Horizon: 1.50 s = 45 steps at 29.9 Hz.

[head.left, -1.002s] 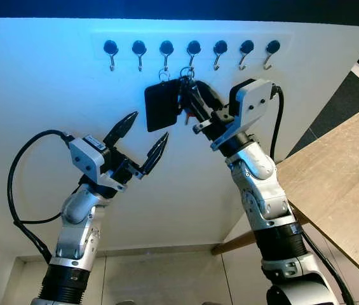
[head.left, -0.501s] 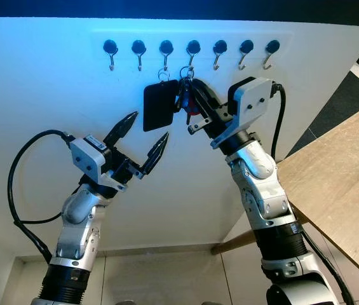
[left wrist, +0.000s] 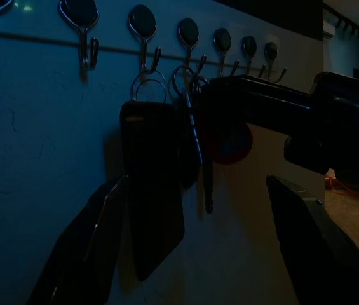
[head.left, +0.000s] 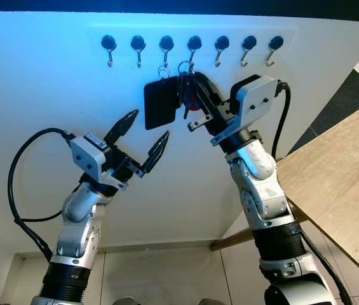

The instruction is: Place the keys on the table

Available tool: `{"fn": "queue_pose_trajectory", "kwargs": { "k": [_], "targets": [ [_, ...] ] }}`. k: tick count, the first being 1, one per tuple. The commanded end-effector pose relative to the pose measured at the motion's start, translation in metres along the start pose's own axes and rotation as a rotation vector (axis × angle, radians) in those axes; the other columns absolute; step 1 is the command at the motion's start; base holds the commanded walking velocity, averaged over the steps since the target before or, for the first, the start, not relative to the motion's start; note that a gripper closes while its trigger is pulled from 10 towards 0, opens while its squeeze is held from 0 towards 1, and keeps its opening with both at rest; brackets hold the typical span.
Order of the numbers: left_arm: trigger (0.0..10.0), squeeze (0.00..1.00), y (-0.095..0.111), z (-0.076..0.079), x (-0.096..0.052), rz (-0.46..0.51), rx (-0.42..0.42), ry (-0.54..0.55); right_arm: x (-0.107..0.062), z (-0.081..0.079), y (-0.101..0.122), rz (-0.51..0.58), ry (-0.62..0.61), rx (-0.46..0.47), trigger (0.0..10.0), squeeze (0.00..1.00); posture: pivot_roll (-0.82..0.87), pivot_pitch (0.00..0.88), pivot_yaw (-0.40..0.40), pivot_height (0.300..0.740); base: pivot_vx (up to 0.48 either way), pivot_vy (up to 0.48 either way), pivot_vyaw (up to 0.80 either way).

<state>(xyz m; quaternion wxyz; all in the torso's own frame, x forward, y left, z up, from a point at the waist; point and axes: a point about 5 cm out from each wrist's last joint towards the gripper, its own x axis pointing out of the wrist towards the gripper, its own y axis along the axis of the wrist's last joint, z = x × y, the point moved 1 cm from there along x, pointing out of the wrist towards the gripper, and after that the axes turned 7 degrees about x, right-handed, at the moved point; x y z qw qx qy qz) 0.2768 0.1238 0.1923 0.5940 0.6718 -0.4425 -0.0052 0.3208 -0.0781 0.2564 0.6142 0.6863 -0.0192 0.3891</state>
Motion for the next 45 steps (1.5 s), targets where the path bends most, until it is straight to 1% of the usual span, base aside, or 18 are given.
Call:
{"fn": "queue_pose_trajectory", "kwargs": {
  "k": [1, 4, 8, 11, 15, 20, 21, 22, 27, 32, 34, 35, 37, 39, 40, 42, 43, 45],
  "targets": [
    [10.0, 0.0, 0.004, 0.004, 0.003, 0.018, 0.008, -0.019, 0.009, -0.002, 0.038, 0.189, 0.005, -0.048, 0.0, 0.0, 0.04, 0.066, -0.053, 0.74, 0.0, 0.0, 0.0],
    [10.0, 0.0, 0.005, 0.004, 0.002, 0.016, 0.012, -0.021, 0.01, -0.005, 0.04, 0.198, 0.015, -0.05, 0.0, 0.0, 0.04, 0.068, -0.055, 0.74, 0.0, 0.0, 0.0],
    [10.0, 0.0, 0.004, 0.005, 0.002, 0.014, 0.017, -0.03, 0.007, -0.01, 0.033, 0.175, 0.029, -0.046, 0.0, 0.0, 0.04, 0.068, -0.055, 0.74, 0.0, 0.0, 0.0],
    [10.0, 0.0, 0.005, 0.006, 0.002, 0.015, 0.019, -0.035, -0.001, -0.012, 0.02, 0.128, 0.025, -0.042, 0.0, 0.0, 0.04, 0.068, -0.057, 0.74, 0.0, 0.0, 0.0],
    [10.0, 0.0, 0.005, 0.006, 0.003, 0.016, 0.021, -0.035, -0.009, -0.01, 0.013, 0.095, 0.01, -0.042, 0.0, 0.0, 0.04, 0.07, -0.057, 0.74, 0.0, 0.0, 0.0],
    [10.0, 0.0, 0.006, 0.006, 0.003, 0.019, 0.022, -0.037, -0.018, -0.007, 0.012, 0.084, -0.014, -0.044, 0.0, 0.0, 0.04, 0.072, -0.054, 0.74, 0.0, 0.0, 0.0],
    [10.0, 0.0, 0.006, 0.005, 0.004, 0.02, 0.022, -0.038, -0.019, -0.007, 0.014, 0.091, -0.017, -0.045, 0.5, 0.0, 0.04, 0.072, -0.053, 0.74, 0.0, 0.0, 0.0],
    [10.0, 0.0, 0.006, 0.005, 0.004, 0.02, 0.023, -0.039, -0.019, -0.007, 0.015, 0.095, -0.019, -0.046, 0.5, 0.0, 0.04, 0.072, -0.053, 0.74, 0.0, 0.0, 0.0],
    [10.0, 0.0, 0.006, 0.005, 0.005, 0.023, 0.024, -0.042, -0.016, -0.007, 0.022, 0.124, -0.021, -0.049, 0.7, 0.0, 0.04, 0.071, -0.05, 0.74, 0.0, 0.0, 0.0],
    [10.0, 0.0, 0.007, 0.005, 0.006, 0.024, 0.026, -0.046, -0.01, -0.008, 0.028, 0.149, -0.016, -0.053, 1.0, 0.0, 0.04, 0.068, -0.05, 0.74, 0.0, 0.0, 0.0],
    [10.0, 0.0, 0.007, 0.006, 0.006, 0.022, 0.026, -0.054, -0.004, -0.009, 0.033, 0.164, -0.011, -0.052, 1.2, 0.0, 0.04, 0.068, -0.049, 0.74, 0.0, 0.0, 0.0],
    [10.0, 0.0, 0.006, 0.006, 0.006, 0.019, 0.027, -0.059, -0.001, -0.009, 0.034, 0.167, -0.009, -0.053, 2.0, 0.0, 0.04, 0.068, -0.049, 0.74, 0.0, 0.0, 0.0],
    [10.0, 0.0, 0.005, 0.007, 0.006, 0.013, 0.027, -0.071, 0.005, -0.009, 0.035, 0.162, -0.003, -0.054, 3.0, 0.0, 0.04, 0.069, -0.048, 0.74, 0.0, 0.0, 0.0],
    [10.0, 0.0, 0.005, 0.008, 0.006, 0.012, 0.028, -0.074, 0.006, -0.009, 0.036, 0.16, -0.001, -0.055, 3.0, 0.0, 0.04, 0.069, -0.048, 0.74, 0.0, 0.0, 0.0],
    [10.0, 0.0, 0.005, 0.008, 0.006, 0.011, 0.027, -0.076, 0.009, -0.009, 0.036, 0.157, 0.0, -0.054, 3.4, 0.0, 0.04, 0.069, -0.048, 0.74, 0.0, 0.0, 0.0],
    [10.0, 0.0, 0.005, 0.008, 0.006, 0.01, 0.027, -0.078, 0.011, -0.009, 0.036, 0.156, 0.001, -0.055, 3.6, 0.0, 0.04, 0.069, -0.048, 0.74, 0.0, 0.0, 0.0],
    [10.0, 0.0, 0.005, 0.008, 0.006, 0.01, 0.027, -0.079, 0.013, -0.009, 0.037, 0.156, 0.001, -0.054, 3.7, 0.0, 0.04, 0.069, -0.048, 0.74, 0.0, 0.0, 0.0],
    [10.0, 0.0, 0.005, 0.009, 0.006, 0.012, 0.026, -0.08, 0.016, -0.011, 0.039, 0.17, 0.005, -0.048, 3.1, 0.0, 0.04, 0.069, -0.048, 0.74, 0.0, 0.0, 0.0]
  ]
}}
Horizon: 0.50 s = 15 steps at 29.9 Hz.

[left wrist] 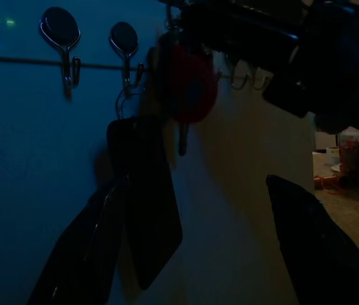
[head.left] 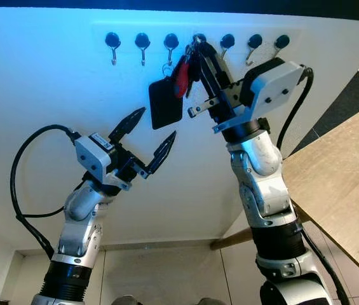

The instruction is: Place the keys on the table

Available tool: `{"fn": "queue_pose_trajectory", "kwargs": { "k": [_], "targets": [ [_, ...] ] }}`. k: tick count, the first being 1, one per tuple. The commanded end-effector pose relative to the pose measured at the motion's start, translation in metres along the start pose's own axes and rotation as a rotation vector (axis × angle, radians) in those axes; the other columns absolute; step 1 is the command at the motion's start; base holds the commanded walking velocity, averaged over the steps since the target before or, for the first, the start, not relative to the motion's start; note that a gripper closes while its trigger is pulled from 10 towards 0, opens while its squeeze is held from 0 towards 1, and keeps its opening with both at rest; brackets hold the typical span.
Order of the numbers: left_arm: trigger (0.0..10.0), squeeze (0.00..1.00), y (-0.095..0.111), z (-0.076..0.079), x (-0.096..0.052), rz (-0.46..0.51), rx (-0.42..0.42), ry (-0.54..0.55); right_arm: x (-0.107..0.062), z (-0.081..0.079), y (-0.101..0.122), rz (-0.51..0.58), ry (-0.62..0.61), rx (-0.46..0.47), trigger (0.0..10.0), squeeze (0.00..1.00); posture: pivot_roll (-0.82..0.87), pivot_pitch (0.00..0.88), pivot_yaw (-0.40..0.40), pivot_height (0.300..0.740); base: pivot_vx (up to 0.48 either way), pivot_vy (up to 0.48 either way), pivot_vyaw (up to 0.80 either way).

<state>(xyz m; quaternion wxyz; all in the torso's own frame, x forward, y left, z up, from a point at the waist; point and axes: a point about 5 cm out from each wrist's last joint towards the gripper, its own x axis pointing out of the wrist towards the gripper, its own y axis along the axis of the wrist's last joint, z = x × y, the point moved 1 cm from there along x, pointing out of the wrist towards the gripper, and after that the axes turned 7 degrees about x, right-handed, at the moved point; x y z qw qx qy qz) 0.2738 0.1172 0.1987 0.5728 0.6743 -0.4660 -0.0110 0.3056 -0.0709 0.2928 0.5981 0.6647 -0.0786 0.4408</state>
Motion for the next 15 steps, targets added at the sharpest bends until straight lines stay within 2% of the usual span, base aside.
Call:
{"fn": "queue_pose_trajectory", "kwargs": {
  "k": [1, 2, 3, 6, 7, 11, 14, 15],
  "targets": [
    [10.0, 0.0, -0.001, 0.004, 0.001, -0.01, -0.001, -0.026, 0.003, 0.001, 0.003, 0.011, -0.01, 0.0, 3.1, 0.0, 0.04, 0.069, -0.048, 0.74, 0.0, 0.0, 0.0],
    [10.0, 0.0, -0.001, 0.004, 0.001, -0.01, -0.001, -0.026, 0.004, 0.0, 0.004, 0.021, -0.006, 0.007, 2.0, 0.0, 0.04, 0.067, -0.049, 0.74, 0.0, 0.0, 0.0],
    [10.0, 0.0, -0.001, 0.004, 0.001, -0.01, -0.002, -0.026, 0.005, -0.001, 0.005, 0.03, 0.001, 0.011, 0.0, 0.0, 0.04, 0.067, -0.049, 0.74, 0.0, 0.0, 0.0],
    [10.0, 0.0, -0.001, 0.004, 0.0, -0.008, -0.003, -0.025, 0.002, -0.008, 0.008, 0.049, 0.038, 0.019, 0.0, 0.0, 0.04, 0.064, -0.05, 0.74, 0.0, 0.0, 0.0],
    [10.0, 0.0, -0.001, 0.004, 0.0, -0.006, -0.005, -0.022, -0.007, -0.016, 0.008, 0.054, 0.079, 0.023, 0.0, 0.0, 0.04, 0.063, -0.048, 0.74, 0.0, 0.0, 0.0],
    [10.0, 0.0, -0.001, 0.004, -0.001, -0.005, -0.007, -0.019, -0.012, -0.02, 0.006, 0.052, 0.093, 0.027, 0.0, 0.0, 0.04, 0.063, -0.048, 0.74, 0.0, 0.0, 0.0],
    [10.0, 0.0, -0.003, 0.001, -0.005, -0.014, -0.015, 0.008, -0.036, -0.025, 0.004, 0.036, 0.09, 0.047, 0.0, 0.0, 0.04, 0.066, -0.041, 0.74, 0.0, 0.0, 0.0],
    [10.0, 0.0, -0.003, 0.001, -0.005, -0.014, -0.015, 0.008, -0.036, -0.025, 0.004, 0.036, 0.09, 0.047, 0.0, 0.0, 0.04, 0.066, -0.041, 0.74, 0.0, 0.0, 0.0]
  ]
}}
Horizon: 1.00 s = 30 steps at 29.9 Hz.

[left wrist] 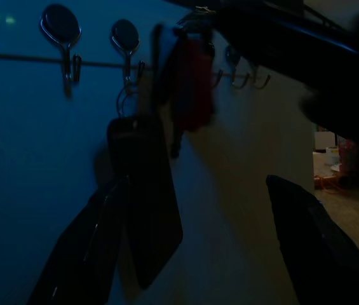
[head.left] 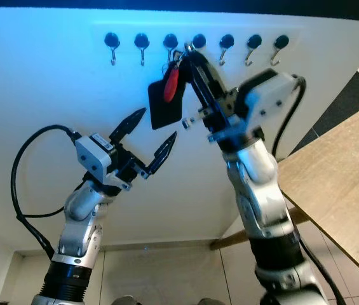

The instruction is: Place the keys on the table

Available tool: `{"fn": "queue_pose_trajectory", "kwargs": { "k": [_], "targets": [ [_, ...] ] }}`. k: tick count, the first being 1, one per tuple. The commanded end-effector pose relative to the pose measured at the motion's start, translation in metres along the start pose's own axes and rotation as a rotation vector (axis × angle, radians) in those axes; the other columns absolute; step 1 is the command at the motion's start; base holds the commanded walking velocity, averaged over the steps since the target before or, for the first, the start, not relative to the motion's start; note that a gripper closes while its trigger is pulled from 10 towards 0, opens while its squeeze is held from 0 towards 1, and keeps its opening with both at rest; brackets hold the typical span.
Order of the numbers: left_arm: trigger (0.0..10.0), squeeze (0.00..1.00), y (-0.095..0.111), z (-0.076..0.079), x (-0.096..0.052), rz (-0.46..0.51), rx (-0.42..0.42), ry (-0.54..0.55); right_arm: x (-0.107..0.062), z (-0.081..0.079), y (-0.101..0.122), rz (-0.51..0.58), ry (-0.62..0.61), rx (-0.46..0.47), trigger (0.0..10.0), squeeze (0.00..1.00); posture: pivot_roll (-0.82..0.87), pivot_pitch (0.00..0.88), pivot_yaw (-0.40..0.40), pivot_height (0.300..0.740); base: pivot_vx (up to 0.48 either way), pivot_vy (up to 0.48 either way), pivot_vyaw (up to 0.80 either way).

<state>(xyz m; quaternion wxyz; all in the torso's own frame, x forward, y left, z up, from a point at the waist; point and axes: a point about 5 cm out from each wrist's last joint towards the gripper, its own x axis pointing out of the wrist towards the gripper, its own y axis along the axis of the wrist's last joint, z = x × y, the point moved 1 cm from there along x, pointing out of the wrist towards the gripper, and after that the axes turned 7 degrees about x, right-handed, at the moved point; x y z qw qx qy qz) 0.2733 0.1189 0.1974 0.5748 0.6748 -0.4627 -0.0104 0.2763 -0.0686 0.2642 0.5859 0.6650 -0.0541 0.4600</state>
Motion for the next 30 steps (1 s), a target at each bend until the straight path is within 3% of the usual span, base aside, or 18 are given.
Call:
{"fn": "queue_pose_trajectory", "kwargs": {
  "k": [1, 4, 15, 25, 30],
  "targets": [
    [10.0, 0.0, -0.004, 0.001, -0.005, -0.016, -0.016, 0.012, -0.007, -0.007, 0.006, 0.025, 0.031, 0.009, 0.0, 0.0, 0.04, 0.066, -0.038, 0.74, 0.0, 0.0, 0.0],
    [10.0, 0.0, -0.008, -0.002, -0.012, -0.035, -0.009, 0.028, -0.026, -0.003, 0.004, -0.007, -0.008, 0.0, 0.0, 0.0, 0.04, 0.067, -0.036, 0.74, 0.0, 0.0, 0.0],
    [10.0, 0.0, -0.016, -0.005, -0.017, -0.065, -0.008, 0.07, -0.054, 0.009, -0.009, -0.107, -0.095, -0.037, 0.0, 0.0, 0.03, 0.072, -0.022, 0.74, 0.0, 0.0, 0.0],
    [10.0, 0.0, -0.013, -0.008, -0.014, -0.053, 0.0, 0.077, -0.036, 0.018, 0.003, -0.058, -0.109, -0.06, 0.0, 0.0, 0.04, 0.073, -0.024, 0.74, 0.0, 0.0, 0.0],
    [10.0, 0.0, -0.012, -0.009, -0.012, -0.042, 0.006, 0.078, -0.01, 0.025, 0.019, 0.018, -0.101, -0.063, 0.0, 0.0, 0.04, 0.072, -0.023, 0.74, 0.0, 0.0, 0.0]
  ]
}}
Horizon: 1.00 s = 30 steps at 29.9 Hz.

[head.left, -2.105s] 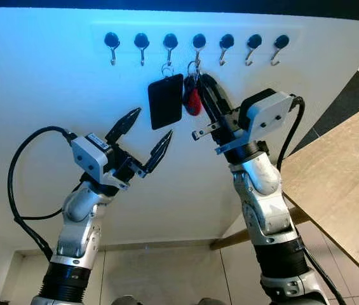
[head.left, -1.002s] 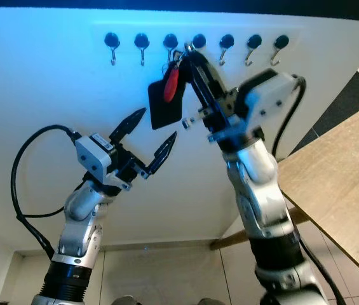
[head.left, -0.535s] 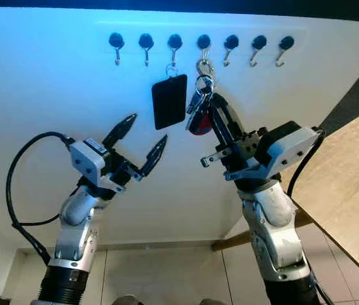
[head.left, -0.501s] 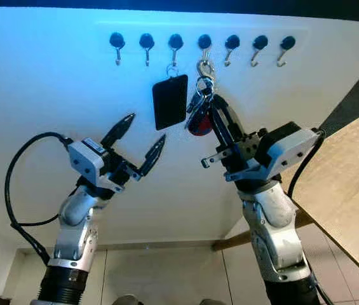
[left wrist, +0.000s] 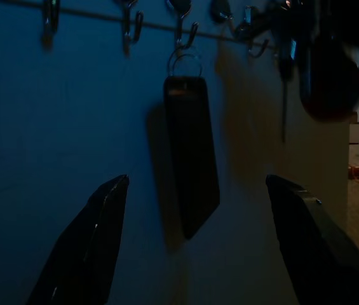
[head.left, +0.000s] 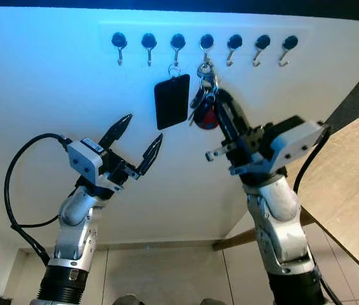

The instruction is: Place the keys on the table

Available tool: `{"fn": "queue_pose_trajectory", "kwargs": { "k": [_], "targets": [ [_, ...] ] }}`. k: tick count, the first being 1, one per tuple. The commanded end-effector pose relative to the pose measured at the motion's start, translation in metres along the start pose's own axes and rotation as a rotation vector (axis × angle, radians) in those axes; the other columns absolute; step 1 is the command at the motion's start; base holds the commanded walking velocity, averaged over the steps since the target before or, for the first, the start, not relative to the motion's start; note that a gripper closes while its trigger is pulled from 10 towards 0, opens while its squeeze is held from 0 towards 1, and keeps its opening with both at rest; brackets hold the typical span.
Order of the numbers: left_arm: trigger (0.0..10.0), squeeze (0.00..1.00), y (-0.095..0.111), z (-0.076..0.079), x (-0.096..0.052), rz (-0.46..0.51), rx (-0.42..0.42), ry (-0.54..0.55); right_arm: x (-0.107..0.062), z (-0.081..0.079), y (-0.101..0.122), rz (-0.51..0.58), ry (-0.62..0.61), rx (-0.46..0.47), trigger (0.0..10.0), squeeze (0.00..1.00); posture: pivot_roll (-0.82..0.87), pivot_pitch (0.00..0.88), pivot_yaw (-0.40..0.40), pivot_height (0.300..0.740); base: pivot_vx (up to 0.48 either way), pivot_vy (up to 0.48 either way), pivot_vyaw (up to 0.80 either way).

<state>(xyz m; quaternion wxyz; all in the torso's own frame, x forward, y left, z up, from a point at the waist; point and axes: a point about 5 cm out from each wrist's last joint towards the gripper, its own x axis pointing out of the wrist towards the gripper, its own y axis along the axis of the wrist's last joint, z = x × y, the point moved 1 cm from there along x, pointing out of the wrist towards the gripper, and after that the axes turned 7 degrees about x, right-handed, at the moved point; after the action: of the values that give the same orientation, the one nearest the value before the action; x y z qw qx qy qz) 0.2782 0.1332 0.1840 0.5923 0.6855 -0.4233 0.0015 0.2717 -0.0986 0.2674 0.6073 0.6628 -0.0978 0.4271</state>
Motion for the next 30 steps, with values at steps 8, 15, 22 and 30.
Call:
{"fn": "queue_pose_trajectory", "kwargs": {
  "k": [8, 15, 22, 30],
  "targets": [
    [10.0, 0.0, 0.002, 0.0, 0.005, 0.02, 0.009, -0.002, 0.033, 0.004, 0.022, 0.099, 0.012, 0.015, 0.0, 0.0, 0.04, 0.069, -0.026, 0.74, 0.0, 0.0, 0.0],
    [10.0, 0.0, 0.002, 0.002, 0.006, 0.018, 0.004, -0.015, 0.041, 0.009, 0.016, 0.071, -0.006, 0.018, 0.0, 0.0, 0.04, 0.068, -0.027, 0.74, 0.0, 0.0, 0.0],
    [10.0, 0.0, 0.0, 0.007, 0.005, 0.008, -0.001, -0.048, 0.046, 0.008, -0.004, -0.051, 0.023, 0.046, 0.0, 0.0, 0.04, 0.066, -0.03, 0.74, 0.0, 0.0, 0.0],
    [10.0, 0.0, -0.001, 0.011, 0.003, 0.001, -0.01, -0.077, 0.039, 0.012, -0.017, -0.134, -0.026, 0.125, 0.0, 0.0, 0.04, 0.068, -0.03, 0.74, 0.0, 0.0, 0.0]
  ]
}}
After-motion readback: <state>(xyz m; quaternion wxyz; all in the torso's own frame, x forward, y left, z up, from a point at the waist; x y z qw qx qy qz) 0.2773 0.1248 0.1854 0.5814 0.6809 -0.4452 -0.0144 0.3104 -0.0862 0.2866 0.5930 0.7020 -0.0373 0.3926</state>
